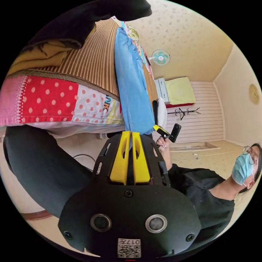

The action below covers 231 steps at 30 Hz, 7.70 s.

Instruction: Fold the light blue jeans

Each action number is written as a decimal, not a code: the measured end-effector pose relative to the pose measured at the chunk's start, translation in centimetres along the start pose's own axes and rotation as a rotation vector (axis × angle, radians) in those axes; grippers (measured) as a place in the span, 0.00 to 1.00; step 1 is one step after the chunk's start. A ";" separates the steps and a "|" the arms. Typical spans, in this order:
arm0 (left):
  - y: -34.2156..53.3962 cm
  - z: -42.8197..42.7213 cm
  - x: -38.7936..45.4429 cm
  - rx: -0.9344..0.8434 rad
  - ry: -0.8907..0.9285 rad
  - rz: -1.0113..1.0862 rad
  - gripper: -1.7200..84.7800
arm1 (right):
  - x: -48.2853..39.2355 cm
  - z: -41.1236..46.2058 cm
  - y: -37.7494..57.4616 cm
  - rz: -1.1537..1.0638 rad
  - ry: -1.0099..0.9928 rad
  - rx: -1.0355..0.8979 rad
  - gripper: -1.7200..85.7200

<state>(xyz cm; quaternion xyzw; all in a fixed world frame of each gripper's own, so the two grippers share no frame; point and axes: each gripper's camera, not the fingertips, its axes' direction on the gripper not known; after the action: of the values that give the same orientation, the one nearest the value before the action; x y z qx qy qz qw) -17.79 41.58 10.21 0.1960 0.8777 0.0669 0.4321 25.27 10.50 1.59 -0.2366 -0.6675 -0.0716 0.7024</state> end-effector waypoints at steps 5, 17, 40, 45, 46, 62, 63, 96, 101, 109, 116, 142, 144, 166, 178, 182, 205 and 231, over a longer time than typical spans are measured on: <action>1.9 2.6 -0.5 0.073 0.011 -0.027 0.03 | -0.2 2.4 0.1 0.122 0.180 -0.089 0.05; 5.2 -1.6 3.4 0.332 0.186 0.220 0.07 | 1.1 -13.1 6.1 0.343 0.793 0.342 0.14; 6.0 2.5 0.3 0.386 0.370 0.247 0.07 | 16.3 -23.2 16.9 0.600 0.147 0.420 0.05; 5.4 3.9 -0.2 0.339 0.271 0.203 0.07 | 14.3 -23.3 17.6 0.596 0.282 0.428 0.05; 5.2 4.2 0.0 0.330 0.245 0.198 0.07 | 13.2 -23.6 17.3 0.559 0.298 0.455 0.05; -9.8 23.4 7.1 -0.104 0.409 0.210 0.19 | -3.6 -6.0 6.9 -0.299 0.048 0.174 0.06; -9.6 23.6 6.2 -0.111 0.392 0.210 0.14 | -4.0 -4.9 6.9 -0.350 0.060 0.128 0.06; -5.6 12.0 2.6 -0.070 0.561 0.457 0.01 | 56.5 1.6 -29.8 0.706 -0.169 0.565 0.08; -6.0 10.1 1.2 -0.059 0.584 0.440 0.01 | 56.3 3.7 -31.7 0.732 -0.093 0.496 0.04; -5.6 5.9 -2.9 0.044 0.593 0.364 0.01 | 43.4 6.5 -38.2 0.408 0.396 0.551 0.02; -2.4 2.4 -8.9 0.153 0.556 0.240 0.01 | 27.4 19.5 -46.1 0.088 0.640 0.434 0.02; -2.5 8.8 -17.2 0.084 0.096 0.011 0.01 | 16.7 25.7 -15.6 -0.241 0.308 -0.019 0.06; -2.5 9.5 -16.3 0.084 0.028 0.030 0.01 | 16.7 23.6 -8.5 -0.162 0.299 -0.037 0.09; -10.8 24.7 -9.7 0.041 -0.552 0.228 0.04 | 15.1 20.9 5.3 0.150 0.239 -0.044 0.06; -5.7 31.6 -12.7 -0.313 -0.517 0.053 0.11 | 11.8 19.7 6.3 0.143 0.141 -0.425 0.09; -8.6 25.5 -11.1 0.038 -0.292 0.117 0.15 | 13.7 14.3 2.9 0.193 0.187 -0.170 0.12; -10.8 20.6 -12.4 0.146 -0.077 0.131 0.14 | 19.1 0.9 -0.4 0.174 -0.104 0.122 0.15; -3.5 3.8 5.7 0.207 0.483 0.737 0.02 | 8.2 -17.5 -1.5 -0.206 -0.772 0.378 0.05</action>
<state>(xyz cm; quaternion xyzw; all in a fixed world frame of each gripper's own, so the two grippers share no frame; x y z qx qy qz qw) -18.96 40.45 2.72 0.5165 0.8271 0.1717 0.1405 41.25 3.43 10.00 -0.0455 -0.9024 0.0759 0.4218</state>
